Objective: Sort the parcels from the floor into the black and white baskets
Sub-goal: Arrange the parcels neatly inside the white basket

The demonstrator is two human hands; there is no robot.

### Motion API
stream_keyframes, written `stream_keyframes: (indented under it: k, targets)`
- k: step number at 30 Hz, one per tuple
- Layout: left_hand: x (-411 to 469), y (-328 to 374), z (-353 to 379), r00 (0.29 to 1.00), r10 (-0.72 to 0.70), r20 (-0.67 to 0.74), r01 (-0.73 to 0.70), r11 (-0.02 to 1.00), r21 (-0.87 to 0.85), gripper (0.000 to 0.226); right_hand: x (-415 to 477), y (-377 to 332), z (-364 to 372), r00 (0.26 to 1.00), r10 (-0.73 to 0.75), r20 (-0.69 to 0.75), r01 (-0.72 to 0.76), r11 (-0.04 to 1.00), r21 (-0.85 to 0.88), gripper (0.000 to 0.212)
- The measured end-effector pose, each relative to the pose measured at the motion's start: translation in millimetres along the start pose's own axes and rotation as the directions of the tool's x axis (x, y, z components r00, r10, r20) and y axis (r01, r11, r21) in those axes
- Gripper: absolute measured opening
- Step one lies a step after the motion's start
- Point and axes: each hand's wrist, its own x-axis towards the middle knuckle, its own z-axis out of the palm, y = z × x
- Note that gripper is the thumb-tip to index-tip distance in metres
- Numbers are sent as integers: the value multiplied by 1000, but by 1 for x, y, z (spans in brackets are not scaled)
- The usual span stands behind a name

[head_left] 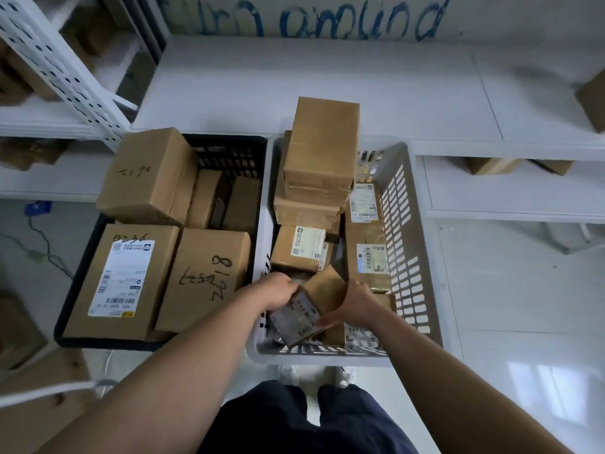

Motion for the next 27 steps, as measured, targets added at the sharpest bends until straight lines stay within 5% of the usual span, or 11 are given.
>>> stream_keyframes:
  k: [6, 12, 16, 23, 27]
  targets:
    - [-7, 1, -4, 998, 66, 23, -67, 996, 55, 42, -6, -1, 9, 998, -35, -49, 36, 999, 5, 127]
    - [-12, 8, -1, 993, 55, 101, -48, 996, -77, 29, -8, 3, -1, 987, -147, 64, 143, 988, 60, 65]
    - [-15, 11, -11, 982, 96, 160, -86, 994, -70, 29, -6, 0, -4, 985, -145, 90, 127, 975, 181, 42]
    - [-10, 15, -7, 990, 142, -23, -135, 975, 177, 26, -4, -11, -10, 984, -132, 121, 98, 962, 255, 49]
    - [-4, 13, -7, 998, 48, -29, -43, 989, 140, 24, 0, -13, -13, 969, -177, 174, 127, 956, 266, 39]
